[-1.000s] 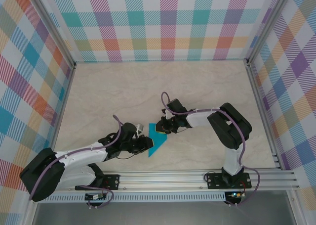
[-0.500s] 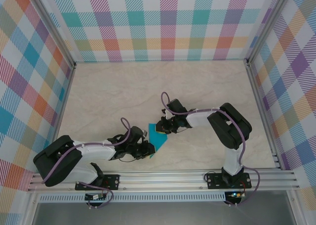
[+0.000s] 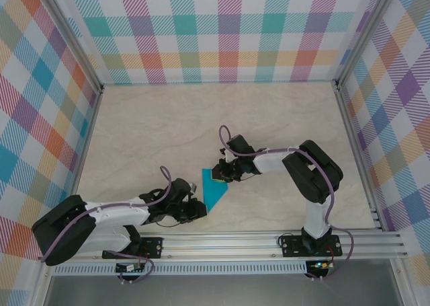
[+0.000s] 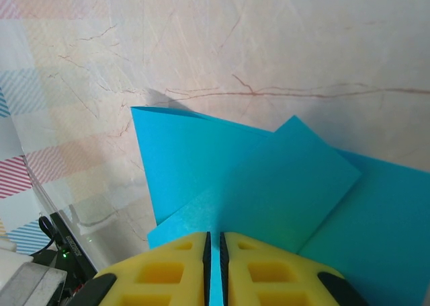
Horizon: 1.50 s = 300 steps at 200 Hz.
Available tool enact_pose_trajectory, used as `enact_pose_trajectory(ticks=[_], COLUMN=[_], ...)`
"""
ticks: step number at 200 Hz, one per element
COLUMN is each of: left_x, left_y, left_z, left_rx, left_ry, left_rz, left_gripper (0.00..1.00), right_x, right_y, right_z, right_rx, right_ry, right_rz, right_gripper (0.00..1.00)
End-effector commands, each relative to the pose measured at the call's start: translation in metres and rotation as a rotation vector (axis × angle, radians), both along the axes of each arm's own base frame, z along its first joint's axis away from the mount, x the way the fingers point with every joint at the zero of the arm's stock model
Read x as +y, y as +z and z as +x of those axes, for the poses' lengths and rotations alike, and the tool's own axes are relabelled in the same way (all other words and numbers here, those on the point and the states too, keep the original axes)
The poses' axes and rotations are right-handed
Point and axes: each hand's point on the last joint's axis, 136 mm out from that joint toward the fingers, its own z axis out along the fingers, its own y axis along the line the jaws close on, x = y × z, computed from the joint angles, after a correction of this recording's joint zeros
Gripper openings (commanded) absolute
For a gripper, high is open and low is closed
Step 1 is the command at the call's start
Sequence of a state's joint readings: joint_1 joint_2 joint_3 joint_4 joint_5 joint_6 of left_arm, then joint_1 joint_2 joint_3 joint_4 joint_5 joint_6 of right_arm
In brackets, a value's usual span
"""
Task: Fold a paper plane with a square sheet of paper (pick it up from the middle)
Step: Fourth fold the wing at the center of the table.
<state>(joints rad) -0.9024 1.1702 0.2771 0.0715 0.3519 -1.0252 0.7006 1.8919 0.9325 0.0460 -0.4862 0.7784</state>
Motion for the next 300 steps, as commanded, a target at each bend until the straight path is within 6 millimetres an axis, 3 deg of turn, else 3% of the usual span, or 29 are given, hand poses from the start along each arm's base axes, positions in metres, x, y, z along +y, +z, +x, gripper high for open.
enact_pose_trajectory(ticks=[1,35,65,89,119,149,202,300], left_x=[0.026,0.022,0.03,0.033,0.023,0.01,-0.011,-0.01], left_y=[-0.011,0.026,0.051,0.065,0.076,0.073,0.056,0.018], left_z=[-0.027,-0.002,0.029,0.055,0.077,0.088,0.104,0.108], left_rx=[0.067,-0.075,-0.184,-0.257,-0.313,-0.306,-0.281,-0.213], left_ry=[-0.049,-0.003,0.073,0.143,0.135,0.085,0.029,-0.003], left_rz=[0.107,0.076,0.12,0.154,0.159,0.193,0.226,0.325], left_gripper=[0.22,0.23,0.25,0.26,0.27,0.26,0.22,0.16], right_x=[-0.027,-0.017,-0.011,-0.023,-0.05,-0.062,-0.053,-0.036], right_y=[-0.036,-0.015,0.025,0.048,0.049,0.042,0.029,0.018], right_z=[-0.017,-0.01,-0.001,0.004,-0.005,-0.02,-0.029,-0.025], right_rx=[0.073,0.047,-0.028,-0.091,-0.09,-0.04,0.022,0.051], right_ry=[-0.025,-0.008,0.006,-0.023,-0.099,-0.148,-0.136,-0.085], right_rz=[-0.146,-0.103,-0.071,-0.112,-0.159,-0.139,-0.075,-0.033], right_gripper=[0.15,0.16,0.22,0.26,0.35,0.41,0.43,0.39])
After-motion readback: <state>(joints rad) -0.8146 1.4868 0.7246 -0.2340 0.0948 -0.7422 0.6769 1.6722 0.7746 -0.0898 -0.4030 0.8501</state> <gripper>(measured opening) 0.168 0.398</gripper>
